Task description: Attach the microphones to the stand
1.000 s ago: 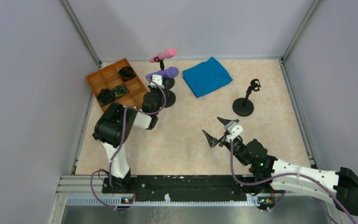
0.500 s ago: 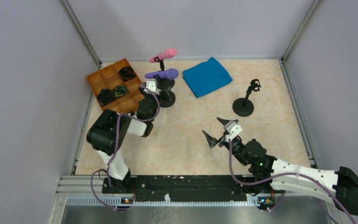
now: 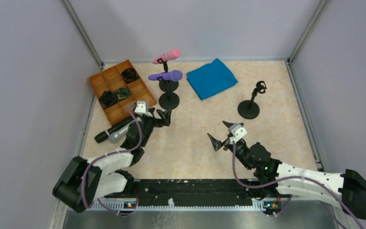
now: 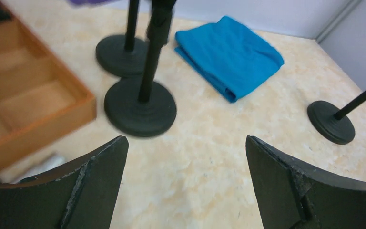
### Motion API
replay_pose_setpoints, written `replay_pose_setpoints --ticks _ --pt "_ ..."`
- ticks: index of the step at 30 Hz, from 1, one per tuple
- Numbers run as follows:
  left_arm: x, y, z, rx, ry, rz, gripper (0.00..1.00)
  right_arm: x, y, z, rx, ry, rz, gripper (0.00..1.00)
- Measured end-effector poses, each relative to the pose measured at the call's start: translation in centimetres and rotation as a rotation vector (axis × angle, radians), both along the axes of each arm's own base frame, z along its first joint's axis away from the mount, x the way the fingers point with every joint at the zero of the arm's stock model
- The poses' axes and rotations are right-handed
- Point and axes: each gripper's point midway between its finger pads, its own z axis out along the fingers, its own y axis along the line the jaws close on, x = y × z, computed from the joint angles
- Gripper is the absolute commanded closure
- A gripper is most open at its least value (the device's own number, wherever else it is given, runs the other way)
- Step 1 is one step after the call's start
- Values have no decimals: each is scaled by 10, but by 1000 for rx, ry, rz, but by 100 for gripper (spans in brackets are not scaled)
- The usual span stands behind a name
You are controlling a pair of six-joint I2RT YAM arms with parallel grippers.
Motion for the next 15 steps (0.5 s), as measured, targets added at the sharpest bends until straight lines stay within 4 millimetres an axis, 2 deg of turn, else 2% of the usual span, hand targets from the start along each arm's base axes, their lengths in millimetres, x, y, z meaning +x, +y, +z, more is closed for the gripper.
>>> replay_pose_setpoints --ticks 3,7,11,15 --pt "-16 14 -21 -41 123 49 1 2 -1 -5 -5 16 -15 20" --pt "-24 37 -42 -85 306 196 1 4 -1 -12 -13 40 -28 20" --pt "-26 63 -50 -151 458 404 1 5 2 -22 -31 64 -34 20" --pt "-38 87 -65 -201 556 587 1 7 4 -32 -56 85 -37 20"
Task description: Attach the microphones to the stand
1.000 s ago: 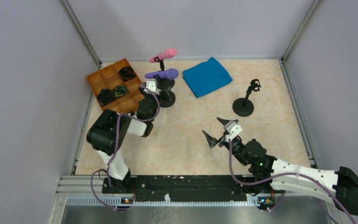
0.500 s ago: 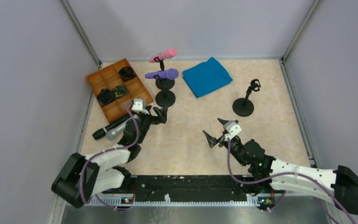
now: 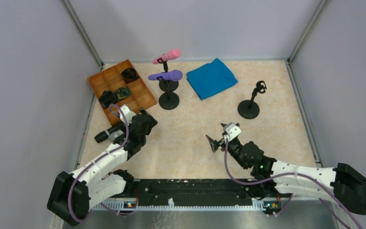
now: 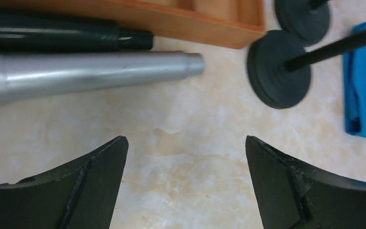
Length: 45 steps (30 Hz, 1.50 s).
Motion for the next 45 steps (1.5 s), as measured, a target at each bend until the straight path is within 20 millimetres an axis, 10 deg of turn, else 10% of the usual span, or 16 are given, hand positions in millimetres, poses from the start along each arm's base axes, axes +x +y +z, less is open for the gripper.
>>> replay_pose_setpoints --ticks 10,28,45 --pt "-18 54 -39 -35 166 282 2 1 -1 -4 2 18 -10 20" --pt "-31 166 -15 -111 126 741 2 -1 5 -1 -18 38 11 20" --pt "-38 203 -47 -202 180 999 2 -8 14 -13 -38 85 71 20"
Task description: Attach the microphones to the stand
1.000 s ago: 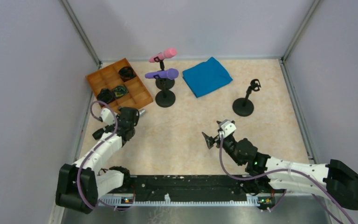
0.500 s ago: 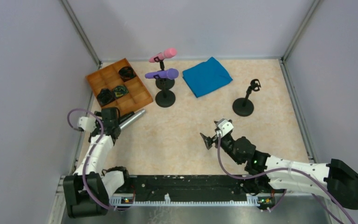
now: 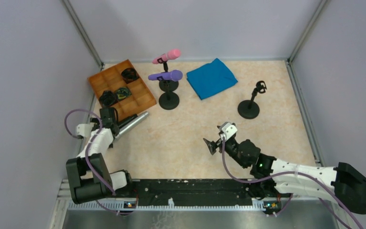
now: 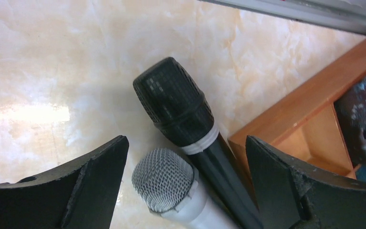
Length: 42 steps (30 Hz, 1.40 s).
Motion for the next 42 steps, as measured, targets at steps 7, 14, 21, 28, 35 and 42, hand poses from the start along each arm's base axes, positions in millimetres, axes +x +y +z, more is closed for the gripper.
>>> replay_pose_setpoints --ticks 7,14,21,28,35,42 --pt "-3 13 -10 -37 8 73 2 1 -4 7 29 -4 -19 20" --pt "2 28 -16 -52 11 117 4 4 -11 16 62 -15 -57 20" --pt "14 38 -26 -74 25 128 17 6 -13 16 66 -10 -78 20" --pt "23 42 -27 -73 23 122 35 7 -15 14 67 -5 -94 20" --pt "27 41 -29 -85 2 112 54 9 -18 14 63 -9 -111 20" --pt "21 30 -19 -106 -43 76 59 10 -19 14 58 -13 -116 20"
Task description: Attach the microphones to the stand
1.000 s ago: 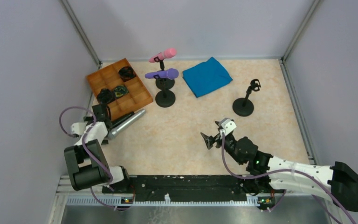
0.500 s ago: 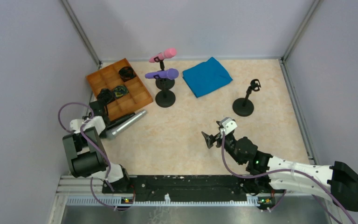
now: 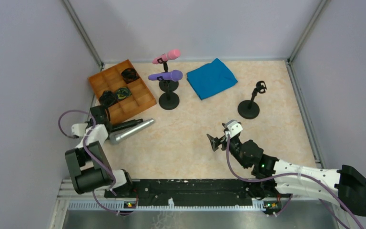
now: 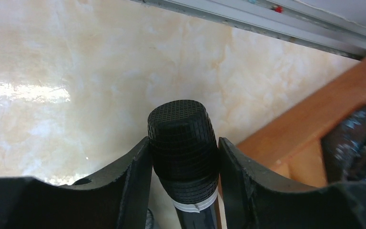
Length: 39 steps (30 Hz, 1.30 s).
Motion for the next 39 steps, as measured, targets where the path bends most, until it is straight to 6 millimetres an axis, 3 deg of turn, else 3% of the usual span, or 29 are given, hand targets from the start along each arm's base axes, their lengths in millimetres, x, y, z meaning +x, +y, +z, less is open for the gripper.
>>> replay_pose_setpoints --ticks 3,10,14,19,24,27,30,34,39 --pt "2 -4 20 8 -62 -29 63 0 0 0 0 0 0 20" --pt "7 -9 90 94 -248 -106 69 0 0 0 1 0 0 20" --pt "19 -18 124 133 -319 -228 73 0 0 1 2 -1 0 20" --pt "47 -48 160 167 -406 -503 77 0 -1 3 3 -12 0 20" --pt "55 -70 190 253 -418 -716 84 0 -2 6 -2 -25 0 20" --pt "57 -89 212 333 -429 -885 93 0 -2 9 0 -36 4 20" --pt "56 -115 230 407 -470 -1087 100 -3 1 15 8 -49 31 19" --pt "48 -170 249 477 -577 -1396 100 -9 17 46 64 -71 108 19" --pt "18 -266 265 584 -732 -1778 100 -21 47 100 181 -76 246 19"
